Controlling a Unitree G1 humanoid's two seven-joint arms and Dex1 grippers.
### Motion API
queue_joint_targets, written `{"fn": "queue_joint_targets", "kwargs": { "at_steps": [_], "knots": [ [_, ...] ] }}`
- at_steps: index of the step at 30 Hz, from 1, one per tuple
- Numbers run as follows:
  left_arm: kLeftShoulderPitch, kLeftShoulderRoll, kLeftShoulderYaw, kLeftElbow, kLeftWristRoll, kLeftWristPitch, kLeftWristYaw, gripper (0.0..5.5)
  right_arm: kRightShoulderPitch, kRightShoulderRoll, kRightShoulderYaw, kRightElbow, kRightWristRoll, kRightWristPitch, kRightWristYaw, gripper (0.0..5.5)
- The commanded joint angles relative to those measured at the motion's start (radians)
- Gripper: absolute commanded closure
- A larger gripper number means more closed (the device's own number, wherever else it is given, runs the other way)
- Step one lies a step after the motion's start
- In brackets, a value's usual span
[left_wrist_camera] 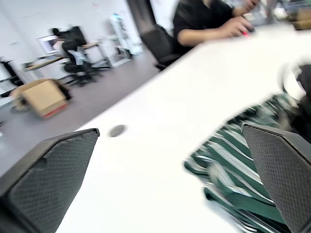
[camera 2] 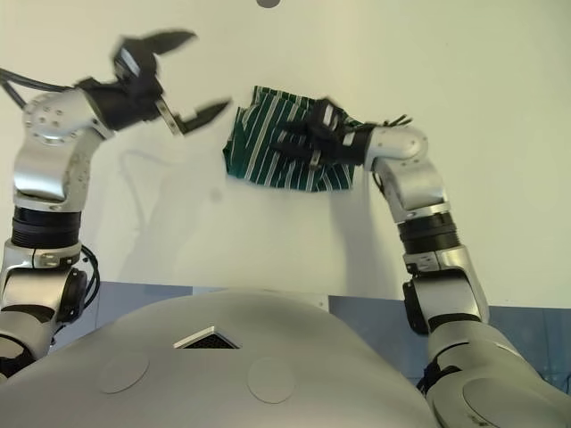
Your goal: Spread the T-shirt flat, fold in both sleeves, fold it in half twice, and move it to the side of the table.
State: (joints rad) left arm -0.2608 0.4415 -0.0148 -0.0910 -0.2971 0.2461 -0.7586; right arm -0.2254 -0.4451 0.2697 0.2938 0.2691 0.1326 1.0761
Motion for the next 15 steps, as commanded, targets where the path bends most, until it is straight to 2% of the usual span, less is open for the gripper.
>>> {"fn": "queue_joint_targets", "kwargs": {
  "at_steps": [1,5,8,11,15],
  "knots": [
    [0.011,-0.021,0.049,0.038,-0.004,0.012,0.070,0.12,-0.091,0.028,-0.088,0.443,-0.057,-0.109,-0.123,3.73],
    [0.021,-0.060,0.095,0.039,-0.020,0.018,0.151,0.12,-0.095,-0.103,-0.355,0.828,0.043,-0.202,-0.511,3.73],
    [0.013,-0.103,0.115,0.071,0.002,0.008,0.232,0.12,-0.147,-0.151,-0.502,0.880,0.120,-0.284,-0.667,3.73],
    [-0.040,-0.147,0.114,0.105,0.012,-0.013,0.291,0.12,-0.263,-0.078,-0.505,0.677,0.082,-0.462,-0.703,3.73],
    [-0.089,-0.185,0.120,0.144,0.033,-0.046,0.362,0.12,-0.248,0.022,-0.392,0.310,-0.082,-0.527,-0.806,3.73]
  ]
}}
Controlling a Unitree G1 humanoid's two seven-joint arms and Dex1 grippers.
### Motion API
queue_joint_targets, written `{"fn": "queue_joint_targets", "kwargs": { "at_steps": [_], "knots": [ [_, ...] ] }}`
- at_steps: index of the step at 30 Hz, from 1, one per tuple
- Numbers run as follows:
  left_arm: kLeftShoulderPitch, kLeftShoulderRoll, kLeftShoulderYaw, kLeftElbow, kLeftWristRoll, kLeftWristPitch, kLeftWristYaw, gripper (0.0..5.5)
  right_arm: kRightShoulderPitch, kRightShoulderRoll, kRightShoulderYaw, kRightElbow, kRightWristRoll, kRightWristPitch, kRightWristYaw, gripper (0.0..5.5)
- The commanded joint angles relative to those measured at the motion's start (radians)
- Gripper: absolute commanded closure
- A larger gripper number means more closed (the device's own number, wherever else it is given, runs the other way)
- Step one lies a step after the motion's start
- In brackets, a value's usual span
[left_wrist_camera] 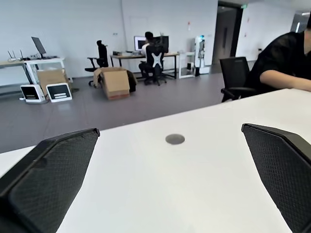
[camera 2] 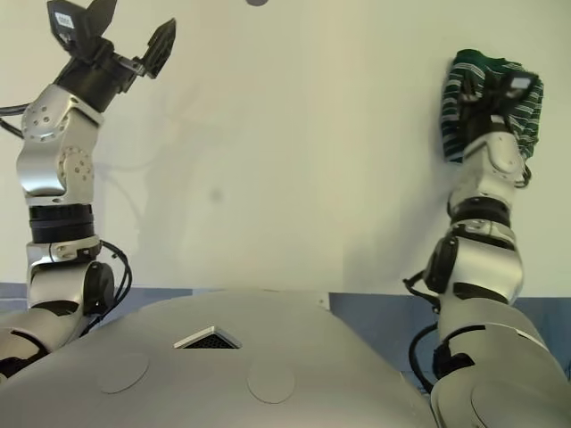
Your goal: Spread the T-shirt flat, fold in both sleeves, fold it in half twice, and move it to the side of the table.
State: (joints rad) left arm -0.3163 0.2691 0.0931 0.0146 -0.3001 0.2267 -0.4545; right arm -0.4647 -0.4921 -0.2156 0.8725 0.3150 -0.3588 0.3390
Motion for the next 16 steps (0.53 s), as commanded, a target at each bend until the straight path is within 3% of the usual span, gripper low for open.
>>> {"fn": "queue_joint_targets", "kwargs": {
  "at_steps": [1,6,16],
  "knots": [
    [-0.039,-0.017,0.010,0.043,0.039,-0.031,0.070,0.12,0.014,0.093,0.121,-0.292,-0.161,-0.035,-0.078,3.73],
    [-0.079,-0.013,0.043,0.107,0.059,-0.058,0.127,0.12,0.074,0.177,0.114,-0.280,-0.158,0.029,-0.104,3.73],
    [-0.177,-0.019,0.014,0.341,0.222,-0.174,0.291,0.12,0.044,0.211,0.045,-0.205,-0.135,0.079,-0.143,3.73]
  ]
}}
